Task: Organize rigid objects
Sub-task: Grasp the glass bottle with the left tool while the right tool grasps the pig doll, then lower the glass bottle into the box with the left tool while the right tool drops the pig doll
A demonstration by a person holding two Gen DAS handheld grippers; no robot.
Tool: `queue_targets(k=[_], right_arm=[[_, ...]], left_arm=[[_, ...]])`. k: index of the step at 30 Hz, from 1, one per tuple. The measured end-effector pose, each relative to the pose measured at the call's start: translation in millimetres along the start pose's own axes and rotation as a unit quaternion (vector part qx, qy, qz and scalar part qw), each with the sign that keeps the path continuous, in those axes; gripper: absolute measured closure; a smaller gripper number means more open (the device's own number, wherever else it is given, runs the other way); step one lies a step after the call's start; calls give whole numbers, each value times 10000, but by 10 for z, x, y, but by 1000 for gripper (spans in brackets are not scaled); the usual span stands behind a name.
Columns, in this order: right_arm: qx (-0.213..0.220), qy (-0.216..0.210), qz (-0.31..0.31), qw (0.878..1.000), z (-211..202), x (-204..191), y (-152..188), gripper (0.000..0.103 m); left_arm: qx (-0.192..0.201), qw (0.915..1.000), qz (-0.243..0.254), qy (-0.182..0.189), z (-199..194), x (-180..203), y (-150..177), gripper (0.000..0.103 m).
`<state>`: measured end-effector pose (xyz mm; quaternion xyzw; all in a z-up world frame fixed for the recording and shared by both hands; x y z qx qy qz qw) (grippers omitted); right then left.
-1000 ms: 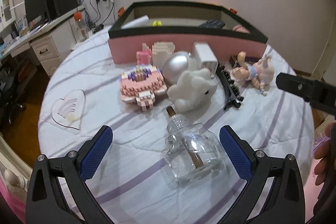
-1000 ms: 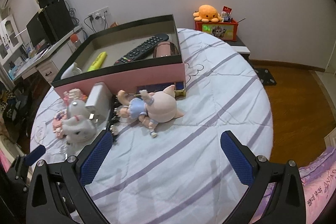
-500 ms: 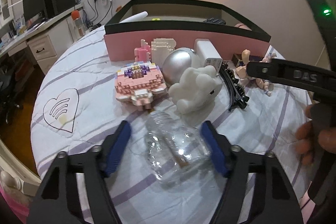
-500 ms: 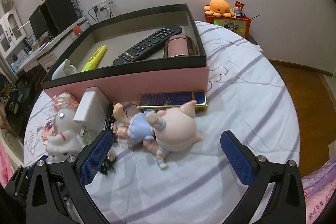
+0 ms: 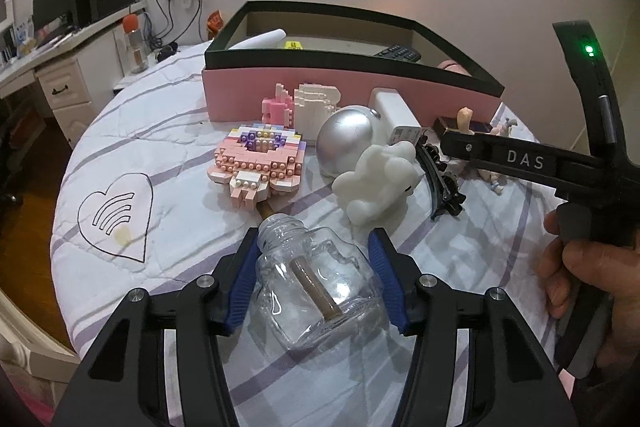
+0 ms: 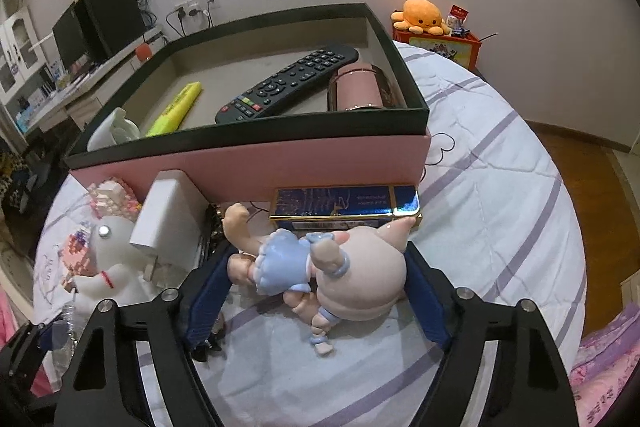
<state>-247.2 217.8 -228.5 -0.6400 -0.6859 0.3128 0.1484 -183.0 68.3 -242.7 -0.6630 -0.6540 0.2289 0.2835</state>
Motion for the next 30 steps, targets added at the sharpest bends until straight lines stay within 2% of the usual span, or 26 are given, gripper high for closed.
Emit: queue_targets(k=[16, 24, 30], right_arm=[[236, -133, -30, 9996, -440, -174, 7, 23], [557, -148, -173, 9982, -704, -305, -237, 23], [808, -180, -376, 9959, -807, -446, -574, 23]], left_arm=[[298, 9995, -39, 134, -351, -116, -172, 48], [645, 9978, 40, 169, -500, -193, -592, 48], [962, 9951, 108, 178, -468, -231, -1106, 48]])
Point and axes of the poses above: each gripper's, at about its wrist camera, not at the fingertips, and z roughly the way its jaws point, x to its right, y to its underside, the point moved 5 cm from there along z, roughly the way its jaws point, and after that the axes turned 4 degrees about -y, right-handed, at the moved point
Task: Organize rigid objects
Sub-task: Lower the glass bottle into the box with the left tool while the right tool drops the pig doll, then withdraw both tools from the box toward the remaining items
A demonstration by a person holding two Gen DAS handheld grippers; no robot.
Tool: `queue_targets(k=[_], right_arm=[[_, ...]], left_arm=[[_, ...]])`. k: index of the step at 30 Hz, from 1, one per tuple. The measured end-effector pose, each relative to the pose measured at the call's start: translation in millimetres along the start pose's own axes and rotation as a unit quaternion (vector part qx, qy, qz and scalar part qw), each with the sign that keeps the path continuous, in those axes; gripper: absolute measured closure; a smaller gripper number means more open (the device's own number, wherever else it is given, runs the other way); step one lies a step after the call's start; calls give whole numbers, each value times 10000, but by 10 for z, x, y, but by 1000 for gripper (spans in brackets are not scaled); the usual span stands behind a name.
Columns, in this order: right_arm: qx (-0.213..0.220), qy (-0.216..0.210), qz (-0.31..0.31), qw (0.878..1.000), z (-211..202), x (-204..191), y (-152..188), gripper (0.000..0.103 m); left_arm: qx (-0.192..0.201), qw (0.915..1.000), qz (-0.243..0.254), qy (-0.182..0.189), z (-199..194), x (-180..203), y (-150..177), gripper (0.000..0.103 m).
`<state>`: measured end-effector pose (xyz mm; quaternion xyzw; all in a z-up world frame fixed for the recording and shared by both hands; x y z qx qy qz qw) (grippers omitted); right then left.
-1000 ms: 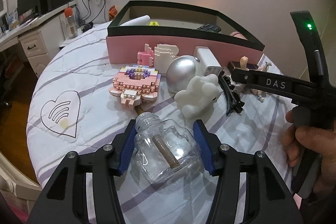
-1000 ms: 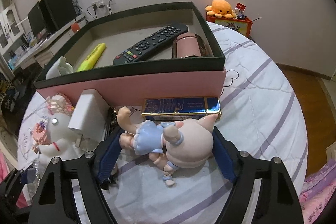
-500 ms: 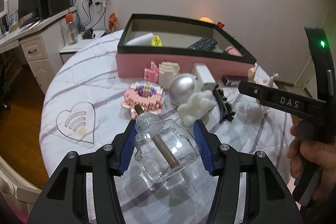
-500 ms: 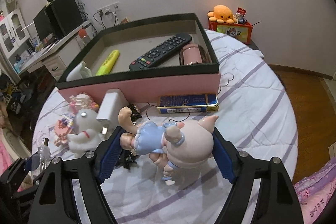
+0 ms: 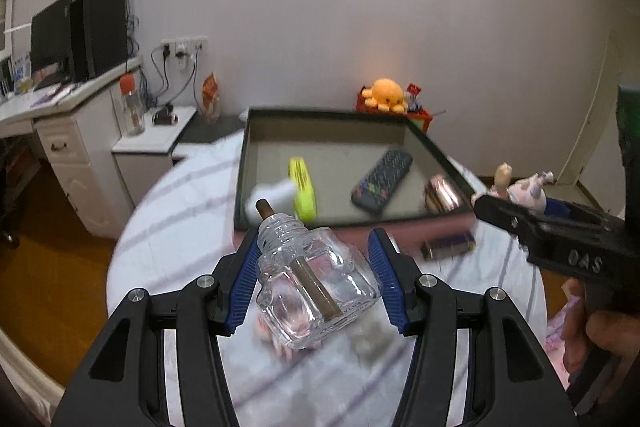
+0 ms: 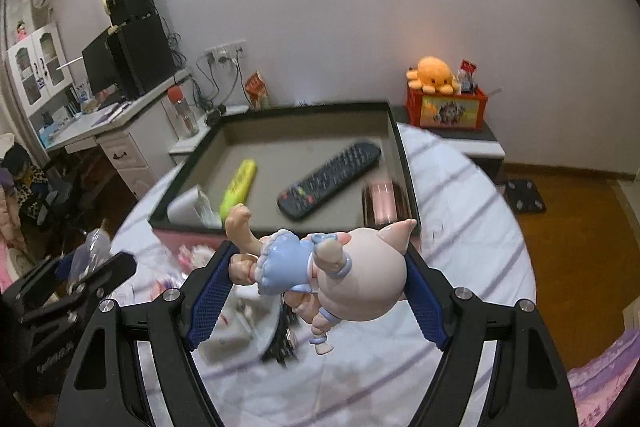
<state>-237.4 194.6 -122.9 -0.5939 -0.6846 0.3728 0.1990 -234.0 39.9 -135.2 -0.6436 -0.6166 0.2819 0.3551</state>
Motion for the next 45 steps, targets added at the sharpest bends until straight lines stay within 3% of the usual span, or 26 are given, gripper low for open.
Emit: queue_targets(k=[6, 13, 24, 26, 29, 32, 33, 45], right_arm=[[61, -3, -164, 9998, 249, -62, -343, 23], [-202, 16, -128, 9997, 818, 28, -510, 23], [-701, 296, -195, 9969, 1381, 226, -378, 22], [-743, 384, -298, 9961, 1403, 218, -363, 21], [-712, 469, -374, 9957, 1361, 209, -344, 17], [-613, 452, -350, 9965, 1261, 202, -356, 10], [-583, 405, -309, 9970, 1225, 202, -369, 0], [10, 85, 146, 9999, 402, -36, -289, 0]], left_arm=[[169, 9998, 78, -19, 328, -46, -417, 48], [64, 9999, 150, -47, 963, -68, -702, 48], [-383, 9987, 328, -121, 1582, 37, -648, 47], [-467, 9980, 388, -198, 1626, 42, -611, 33], [-412, 9981, 390, -246, 1588, 36, -607, 12], [-279, 9984, 396, -279, 1462, 20, -634, 4], [-229, 9985, 391, -303, 1403, 18, -648, 3], [276, 9977, 318, -531, 380, -112, -707, 0]])
Point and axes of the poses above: each gripper's, at about its wrist camera, not at the fingertips, and z roughly the way its jaws point, x to its right, y to its underside, the point moved 5 cm from there along z, roughly the way its jaws point, and after that the axes turned 4 degrees about -y, right-handed, at the moved point
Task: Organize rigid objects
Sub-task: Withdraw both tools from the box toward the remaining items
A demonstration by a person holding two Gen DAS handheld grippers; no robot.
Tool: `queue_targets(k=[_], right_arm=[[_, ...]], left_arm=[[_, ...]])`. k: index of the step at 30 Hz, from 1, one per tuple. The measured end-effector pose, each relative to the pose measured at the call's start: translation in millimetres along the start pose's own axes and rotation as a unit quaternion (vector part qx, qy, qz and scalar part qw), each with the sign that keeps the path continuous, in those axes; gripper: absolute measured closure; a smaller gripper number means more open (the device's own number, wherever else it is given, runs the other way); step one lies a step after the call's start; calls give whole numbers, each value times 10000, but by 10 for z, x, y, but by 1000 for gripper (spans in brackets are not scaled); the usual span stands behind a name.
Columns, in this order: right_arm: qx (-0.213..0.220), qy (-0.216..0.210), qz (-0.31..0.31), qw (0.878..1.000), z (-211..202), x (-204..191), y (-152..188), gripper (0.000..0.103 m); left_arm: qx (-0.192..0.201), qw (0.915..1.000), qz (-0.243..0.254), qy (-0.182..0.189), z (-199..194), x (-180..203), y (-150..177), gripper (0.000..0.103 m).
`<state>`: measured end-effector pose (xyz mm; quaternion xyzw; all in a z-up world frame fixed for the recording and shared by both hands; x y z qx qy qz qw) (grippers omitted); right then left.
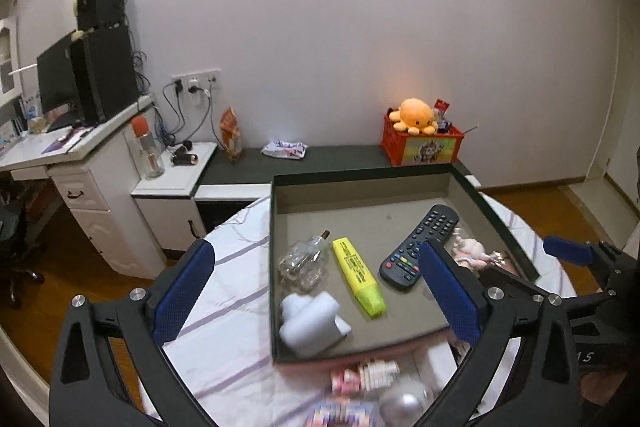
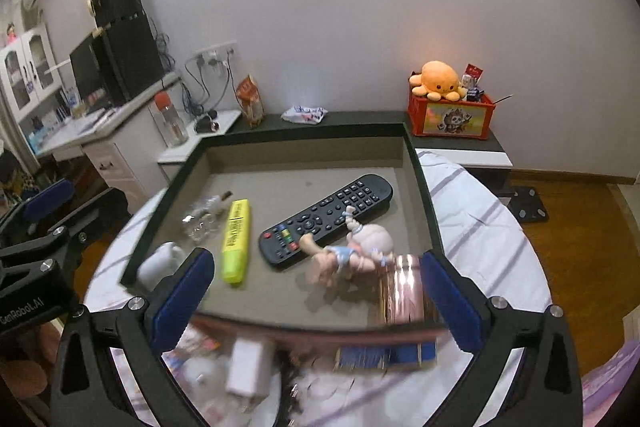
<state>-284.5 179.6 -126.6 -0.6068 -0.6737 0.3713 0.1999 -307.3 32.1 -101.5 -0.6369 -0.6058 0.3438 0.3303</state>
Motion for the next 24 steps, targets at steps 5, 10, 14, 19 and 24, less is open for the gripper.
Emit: queue_targets(k=[5, 10, 14, 19, 24], right_arm=[[219, -25, 83, 9997, -396, -98, 132, 0], [401, -19, 73, 9992, -778, -211, 263, 0], [617, -7, 37, 9981, -1124, -307, 346, 0], [1019, 24, 54, 9948, -1581, -389, 483, 0], [1189, 107, -26, 9928, -1874, -451, 667, 0]], left_arm=[[140, 9999, -14, -68, -466, -115, 118, 0], [226, 9996, -149, -68, -853, -226, 279, 0], [340, 9990, -279, -66, -1186, -314, 386, 0], [554, 9972, -479, -116, -1599, -413, 511, 0], [592, 9962, -618, -178, -1857, -463, 685, 0]])
Point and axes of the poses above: each gripper's, at about its wrist camera, not at the fingertips, and z roughly the way its jaws point, x to its right, y to its underside, the point moved 5 cm from there along z, roughly the way its jaws point, and after that the axes turned 4 degrees about -y, right-handed, at the moved point
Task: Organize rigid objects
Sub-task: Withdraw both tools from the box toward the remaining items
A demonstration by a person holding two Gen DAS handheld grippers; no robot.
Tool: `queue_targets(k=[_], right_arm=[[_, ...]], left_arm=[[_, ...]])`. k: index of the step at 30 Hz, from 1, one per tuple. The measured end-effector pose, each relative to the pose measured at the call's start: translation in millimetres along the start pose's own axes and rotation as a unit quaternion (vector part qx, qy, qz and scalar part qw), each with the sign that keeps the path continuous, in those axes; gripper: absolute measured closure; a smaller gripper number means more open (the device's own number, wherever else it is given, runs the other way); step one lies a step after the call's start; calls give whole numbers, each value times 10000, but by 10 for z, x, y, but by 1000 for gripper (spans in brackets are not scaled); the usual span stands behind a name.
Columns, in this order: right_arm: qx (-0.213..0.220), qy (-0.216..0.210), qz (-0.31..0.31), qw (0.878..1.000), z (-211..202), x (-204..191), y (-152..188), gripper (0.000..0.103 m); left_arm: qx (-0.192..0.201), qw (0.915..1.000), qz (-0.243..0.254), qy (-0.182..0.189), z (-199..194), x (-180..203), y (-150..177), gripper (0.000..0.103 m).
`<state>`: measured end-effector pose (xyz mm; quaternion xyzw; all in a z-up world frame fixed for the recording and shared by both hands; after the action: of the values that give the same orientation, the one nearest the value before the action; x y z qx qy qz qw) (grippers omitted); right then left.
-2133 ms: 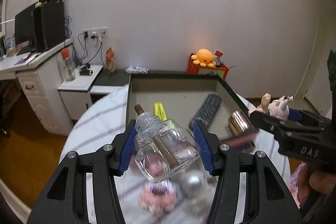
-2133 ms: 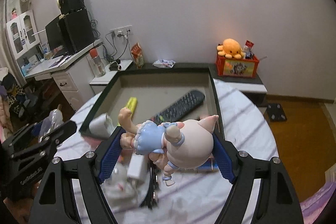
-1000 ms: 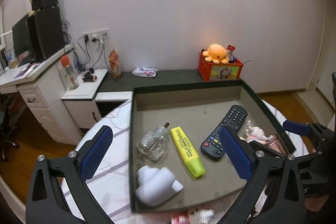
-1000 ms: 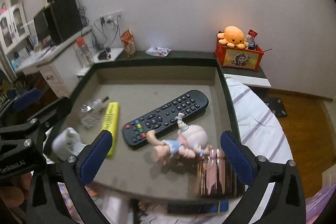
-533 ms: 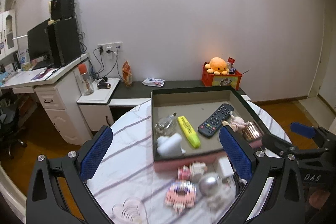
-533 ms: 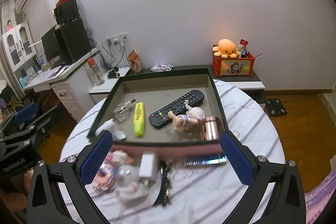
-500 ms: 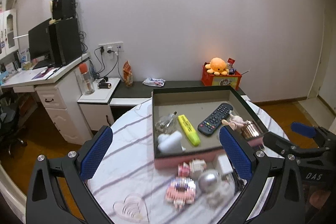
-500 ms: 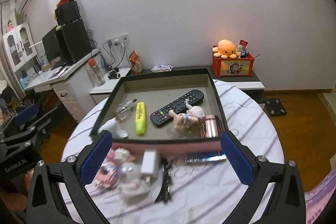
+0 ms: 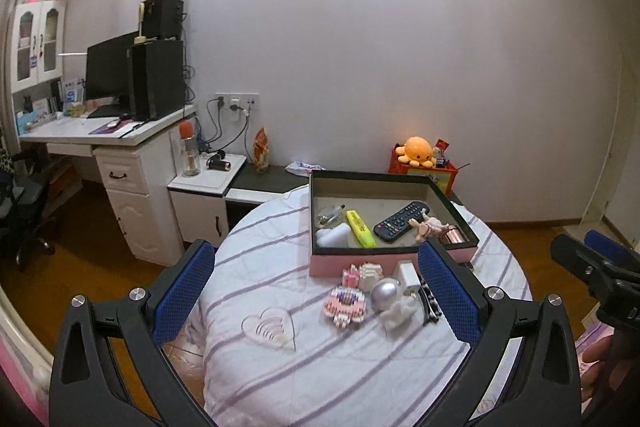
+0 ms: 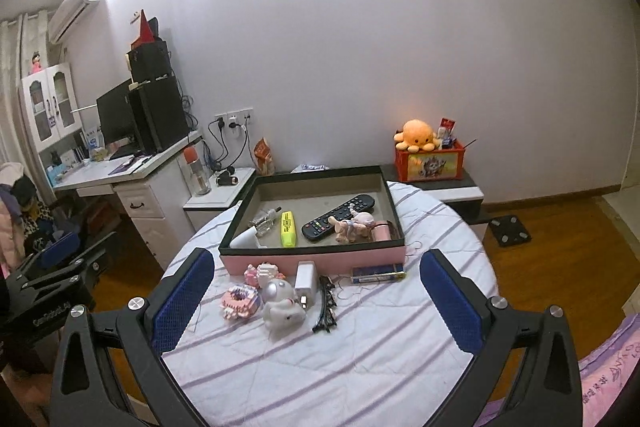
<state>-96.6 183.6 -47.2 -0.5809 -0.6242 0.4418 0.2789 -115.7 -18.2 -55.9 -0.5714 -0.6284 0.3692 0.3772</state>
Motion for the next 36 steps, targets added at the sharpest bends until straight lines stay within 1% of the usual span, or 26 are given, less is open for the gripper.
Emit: queue_targets(k=[4, 8, 19, 28, 36], right_arm=[[37, 15, -27, 10000, -151, -19, 66, 0], [36, 21, -52, 10000, -217, -17, 88, 0], [17, 68, -81, 9999, -248, 4, 103, 0], [-309, 175, 68, 9993, -12, 232, 230, 0], [-792, 223, 124, 9965, 410, 334, 404, 0]], left_arm=[[-41, 10000, -19, -20, -139, -16, 123, 0], [-56, 10000, -16, -16, -234, -21, 195, 0], [-44, 10000, 74, -8, -270, 23, 214, 0], [-257, 9995, 202, -48, -1, 34, 335, 0], [-647, 9969, 452, -59, 513, 123, 595, 0]])
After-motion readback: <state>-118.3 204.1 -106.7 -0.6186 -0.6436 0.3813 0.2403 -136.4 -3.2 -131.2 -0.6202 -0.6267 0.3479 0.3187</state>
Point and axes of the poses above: each gripper's, at about its wrist camera, not at the fingertips, and z roughly the way its jaws point, x to its right, y to its underside, the point moved 5 cm from there along z, roughly the way its jaws point, and after that the axes turned 4 degrees about -y, right-handed, at the moved point
